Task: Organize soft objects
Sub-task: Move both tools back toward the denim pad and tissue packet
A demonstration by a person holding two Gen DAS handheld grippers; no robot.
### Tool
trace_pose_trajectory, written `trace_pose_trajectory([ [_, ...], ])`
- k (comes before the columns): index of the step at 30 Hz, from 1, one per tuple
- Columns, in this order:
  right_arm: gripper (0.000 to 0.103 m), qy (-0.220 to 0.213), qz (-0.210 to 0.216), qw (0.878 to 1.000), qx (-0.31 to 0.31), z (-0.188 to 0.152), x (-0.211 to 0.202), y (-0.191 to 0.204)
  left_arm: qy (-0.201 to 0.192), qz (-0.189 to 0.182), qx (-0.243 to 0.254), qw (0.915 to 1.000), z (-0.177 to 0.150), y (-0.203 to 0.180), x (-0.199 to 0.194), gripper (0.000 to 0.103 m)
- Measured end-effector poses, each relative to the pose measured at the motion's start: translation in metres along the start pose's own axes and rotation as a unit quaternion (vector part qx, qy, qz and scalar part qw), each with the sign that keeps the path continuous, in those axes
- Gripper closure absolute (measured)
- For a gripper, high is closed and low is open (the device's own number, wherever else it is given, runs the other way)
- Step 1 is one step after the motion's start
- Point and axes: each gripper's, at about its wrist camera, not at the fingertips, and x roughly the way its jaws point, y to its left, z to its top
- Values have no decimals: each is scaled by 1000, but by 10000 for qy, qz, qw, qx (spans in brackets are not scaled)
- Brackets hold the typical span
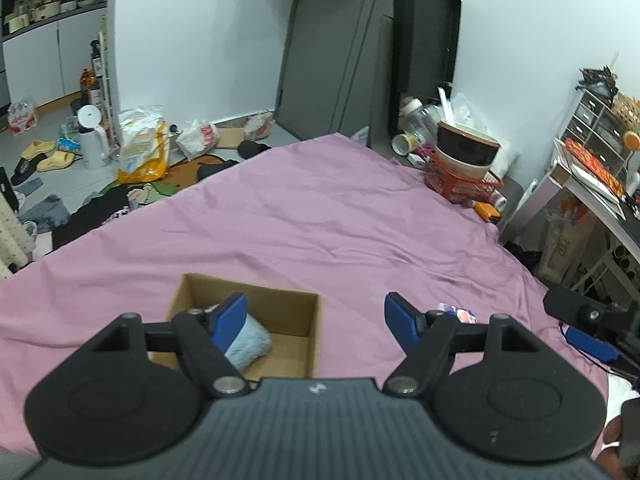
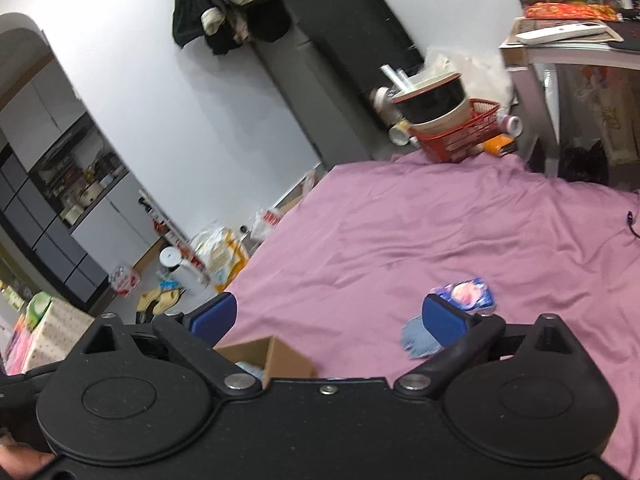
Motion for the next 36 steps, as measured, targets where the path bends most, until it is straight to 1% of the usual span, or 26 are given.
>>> trace_pose_trajectory([
  [2, 3, -86, -45, 9999, 81, -6, 5, -18, 12, -35, 70, 10000, -1, -10, 8, 29],
  [6, 3, 67, -305, 9988, 377, -14, 21, -49, 15, -163, 249, 9996, -1, -29, 26, 29],
  [8, 3, 61, -393, 9980, 493, -15, 26, -60, 60, -182, 265, 9995, -3, -38, 37, 29],
  [10, 3, 16, -401, 9975, 583, -15, 29, -69, 152, -213, 209, 9994, -4, -44, 49, 29],
  [13, 3, 96, -398, 9956, 842, -17, 39, -87, 269, -227, 153, 9993, -5, -53, 64, 29],
  [17, 4, 232, -386, 9896, 1369, -20, 56, -111, 372, -267, 242, 9987, -7, -66, 84, 29],
  [20, 5, 159, -345, 9849, 1687, -19, 63, -125, 465, -331, 235, 9981, -11, -76, 100, 29],
  [21, 6, 144, -346, 9833, 1783, -19, 66, -129, 495, -352, 217, 9979, -12, -78, 106, 29],
  [23, 14, 166, -352, 9784, 2029, -21, 74, -141, 579, -406, 140, 9974, -16, -83, 118, 29],
  [26, 21, 272, -299, 9709, 2360, -25, 86, -154, 712, -508, 89, 9961, -23, -91, 137, 29],
  [28, 24, 317, -216, 9676, 2497, -27, 90, -160, 808, -547, 95, 9952, -28, -95, 149, 32],
  [30, 26, 355, -159, 9652, 2584, -27, 95, -163, 914, -588, 71, 9941, -34, -98, 163, 32],
  [36, 30, 453, -100, 9625, 2672, -28, 107, -168, 1163, -670, -33, 9909, -47, -104, 194, 36],
])
